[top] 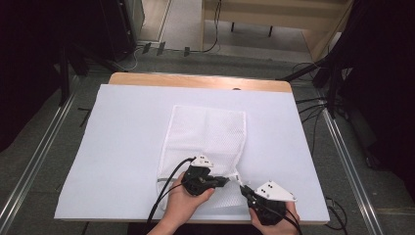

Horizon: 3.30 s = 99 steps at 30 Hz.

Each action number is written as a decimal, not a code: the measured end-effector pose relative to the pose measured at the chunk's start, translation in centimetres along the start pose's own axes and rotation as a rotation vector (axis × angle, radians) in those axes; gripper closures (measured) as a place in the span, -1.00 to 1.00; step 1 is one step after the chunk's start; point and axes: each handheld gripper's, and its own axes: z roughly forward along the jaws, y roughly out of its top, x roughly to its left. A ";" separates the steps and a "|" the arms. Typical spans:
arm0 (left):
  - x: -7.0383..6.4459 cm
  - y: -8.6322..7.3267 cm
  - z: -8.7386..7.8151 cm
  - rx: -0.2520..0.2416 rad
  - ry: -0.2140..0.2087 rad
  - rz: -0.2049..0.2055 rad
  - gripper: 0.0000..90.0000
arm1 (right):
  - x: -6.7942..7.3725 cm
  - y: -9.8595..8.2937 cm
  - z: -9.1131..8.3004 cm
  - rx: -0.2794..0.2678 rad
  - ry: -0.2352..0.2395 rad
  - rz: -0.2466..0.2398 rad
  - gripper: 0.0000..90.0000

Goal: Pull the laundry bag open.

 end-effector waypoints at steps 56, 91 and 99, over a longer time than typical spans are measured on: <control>9.5 -4.7 -10.8 -0.041 0.331 -0.166 0.95 | -1.4 0.7 -1.7 -0.039 -0.061 0.013 1.00; 9.9 -10.2 -19.0 -0.356 0.420 -0.175 -0.69 | -3.2 0.4 -2.3 -0.058 -0.012 0.058 0.11; 10.5 -10.6 -19.2 -0.353 0.447 -0.185 -0.70 | -4.1 0.5 -3.2 -0.097 -0.027 0.073 -0.34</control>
